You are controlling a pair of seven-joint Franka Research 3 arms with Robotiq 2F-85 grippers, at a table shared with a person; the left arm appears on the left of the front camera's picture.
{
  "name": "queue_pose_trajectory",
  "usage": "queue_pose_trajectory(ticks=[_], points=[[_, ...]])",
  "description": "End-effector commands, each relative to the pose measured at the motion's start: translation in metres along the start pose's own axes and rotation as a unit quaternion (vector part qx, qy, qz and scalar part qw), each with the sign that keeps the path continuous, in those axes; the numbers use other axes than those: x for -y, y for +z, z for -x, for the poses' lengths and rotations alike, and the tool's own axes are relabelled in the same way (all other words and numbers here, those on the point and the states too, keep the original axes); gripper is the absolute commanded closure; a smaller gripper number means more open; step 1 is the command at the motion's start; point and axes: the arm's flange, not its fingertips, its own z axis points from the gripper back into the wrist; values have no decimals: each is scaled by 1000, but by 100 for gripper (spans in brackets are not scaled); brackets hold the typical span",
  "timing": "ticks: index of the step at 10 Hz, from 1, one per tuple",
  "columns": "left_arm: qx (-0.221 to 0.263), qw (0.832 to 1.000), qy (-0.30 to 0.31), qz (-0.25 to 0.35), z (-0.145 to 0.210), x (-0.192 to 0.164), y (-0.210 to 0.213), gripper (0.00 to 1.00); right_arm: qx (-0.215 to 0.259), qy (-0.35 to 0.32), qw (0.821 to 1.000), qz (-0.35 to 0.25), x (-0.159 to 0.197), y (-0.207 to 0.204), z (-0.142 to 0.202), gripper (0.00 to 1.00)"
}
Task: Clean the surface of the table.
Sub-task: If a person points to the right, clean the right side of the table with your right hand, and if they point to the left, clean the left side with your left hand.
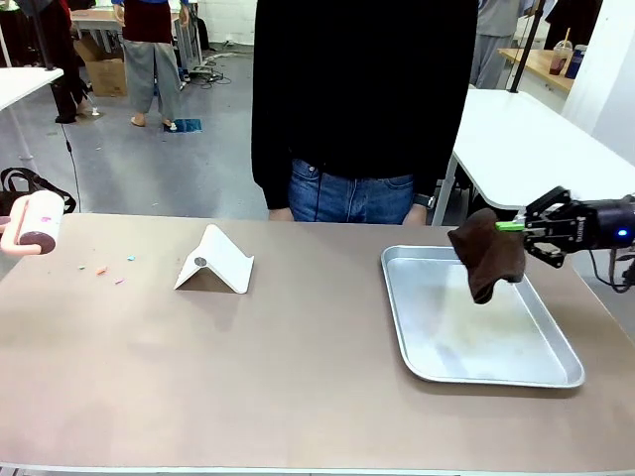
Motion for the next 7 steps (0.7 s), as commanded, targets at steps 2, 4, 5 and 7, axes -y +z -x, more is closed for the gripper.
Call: queue_pose_trajectory(ticks=[2,4,5,7], points=[[-7,1000,-7,6,2,2,2,92,29,22,999,-41,-7,41,13,89],[-7,1000,-7,6,2,2,2,92,45,31,996,-68,0,80,24,89],[-7,1000,-7,6,2,2,2,92,61,33,995,-72,6,94,27,89],[-7,1000,-7,6,2,2,2,92,88,32,992,-82,19,113,32,89]])
